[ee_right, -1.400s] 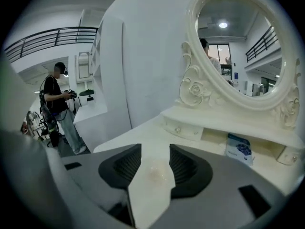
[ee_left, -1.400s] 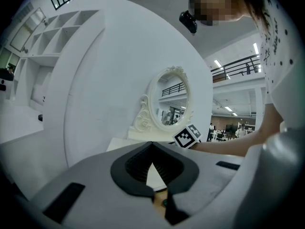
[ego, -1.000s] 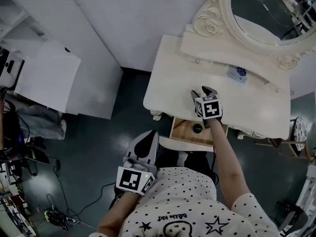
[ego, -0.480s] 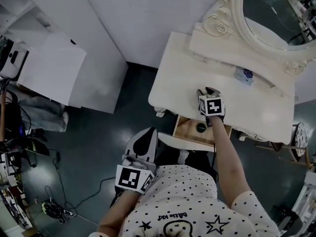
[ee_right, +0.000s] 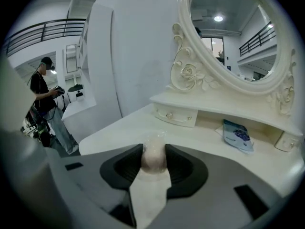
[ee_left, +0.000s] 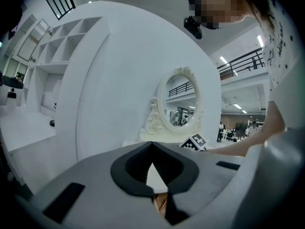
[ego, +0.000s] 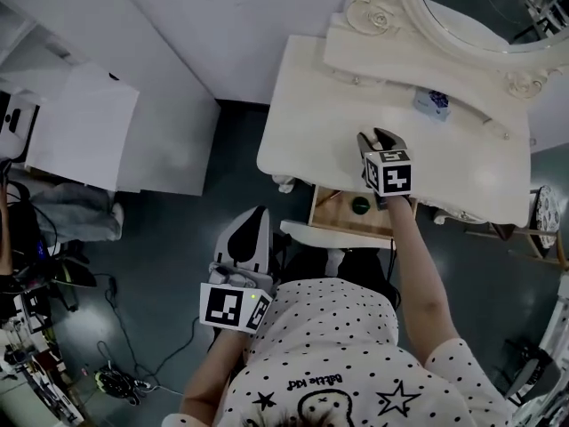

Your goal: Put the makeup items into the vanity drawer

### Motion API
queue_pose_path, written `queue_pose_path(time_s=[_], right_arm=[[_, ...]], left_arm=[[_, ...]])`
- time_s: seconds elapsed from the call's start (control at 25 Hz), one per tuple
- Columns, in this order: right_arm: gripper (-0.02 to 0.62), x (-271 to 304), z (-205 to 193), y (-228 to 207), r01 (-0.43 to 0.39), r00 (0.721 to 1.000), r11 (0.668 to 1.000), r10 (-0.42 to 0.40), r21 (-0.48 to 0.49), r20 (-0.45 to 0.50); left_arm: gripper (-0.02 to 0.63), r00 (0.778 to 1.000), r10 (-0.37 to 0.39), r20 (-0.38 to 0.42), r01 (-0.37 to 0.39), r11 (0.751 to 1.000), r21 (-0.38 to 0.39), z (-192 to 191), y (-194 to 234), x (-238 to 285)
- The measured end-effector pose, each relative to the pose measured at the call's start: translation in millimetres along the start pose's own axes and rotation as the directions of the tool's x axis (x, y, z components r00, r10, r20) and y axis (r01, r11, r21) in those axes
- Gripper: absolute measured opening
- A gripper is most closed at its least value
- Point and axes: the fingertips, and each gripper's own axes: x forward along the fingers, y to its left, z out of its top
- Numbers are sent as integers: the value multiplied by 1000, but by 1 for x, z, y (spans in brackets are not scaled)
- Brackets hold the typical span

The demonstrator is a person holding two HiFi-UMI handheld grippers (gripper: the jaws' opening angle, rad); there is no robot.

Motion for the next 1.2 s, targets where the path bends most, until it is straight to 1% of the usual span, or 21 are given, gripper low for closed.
queue_pose_path(time_s=[0.2, 0.4, 0.64, 0.8, 0.92, 1.2], right_arm=[[152, -44, 13, -9, 8, 992, 998, -16, 67, 123], [152, -95, 23, -16, 11, 970, 989, -46, 145, 238], [152, -161, 10, -25, 34, 938, 971, -113, 238, 326], [152, -208, -14, -29, 90, 920, 947, -197, 307, 338], [152, -233, -34, -28, 126, 914, 933, -242, 338, 326], [152, -252, -66, -3, 129, 938, 944, -216, 303, 273]], left_arm=[[6, 1000, -15, -5, 15, 1000, 8, -3, -4, 3], [6, 999, -37, -10, 37, 999, 10, -4, -12, 4], [6, 999, -48, -11, 48, 999, 9, -7, -18, 3], [6, 999, -38, -5, 38, 999, 7, -5, -14, -2], [6, 1000, -28, -2, 28, 1000, 11, -4, -10, -5], [6, 999, -53, 8, 52, 998, 19, -1, -16, 0]])
